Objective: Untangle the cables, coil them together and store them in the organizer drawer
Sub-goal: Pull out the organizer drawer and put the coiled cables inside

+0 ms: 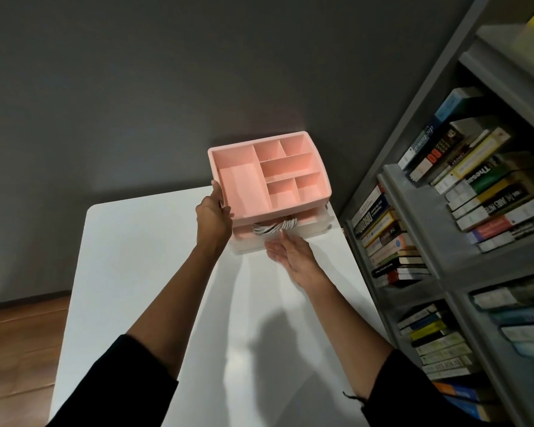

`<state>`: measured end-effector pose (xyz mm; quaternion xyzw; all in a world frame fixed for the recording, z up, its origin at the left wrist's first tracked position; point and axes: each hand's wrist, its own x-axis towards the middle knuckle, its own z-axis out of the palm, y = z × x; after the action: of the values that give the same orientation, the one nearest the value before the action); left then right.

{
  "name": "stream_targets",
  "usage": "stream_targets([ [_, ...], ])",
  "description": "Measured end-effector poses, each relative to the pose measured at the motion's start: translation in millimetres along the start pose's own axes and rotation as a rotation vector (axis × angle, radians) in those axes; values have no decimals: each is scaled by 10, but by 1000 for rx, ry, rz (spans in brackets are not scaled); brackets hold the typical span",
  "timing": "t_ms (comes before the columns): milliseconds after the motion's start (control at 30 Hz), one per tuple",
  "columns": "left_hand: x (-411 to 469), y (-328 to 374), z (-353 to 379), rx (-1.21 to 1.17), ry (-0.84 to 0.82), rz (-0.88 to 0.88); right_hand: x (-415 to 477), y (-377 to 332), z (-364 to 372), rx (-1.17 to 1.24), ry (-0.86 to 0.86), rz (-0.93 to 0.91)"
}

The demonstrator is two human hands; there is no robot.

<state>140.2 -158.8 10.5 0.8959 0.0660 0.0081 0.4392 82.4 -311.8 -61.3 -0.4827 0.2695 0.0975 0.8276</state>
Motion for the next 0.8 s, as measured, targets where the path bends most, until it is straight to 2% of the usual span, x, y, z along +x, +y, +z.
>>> stream_targets([
  [133,-11,39,-17,5,-37,-4,146,25,-36,24,-44,-12],
  [800,116,-118,49,123,-22,63,399,28,43,-56,21,-70],
])
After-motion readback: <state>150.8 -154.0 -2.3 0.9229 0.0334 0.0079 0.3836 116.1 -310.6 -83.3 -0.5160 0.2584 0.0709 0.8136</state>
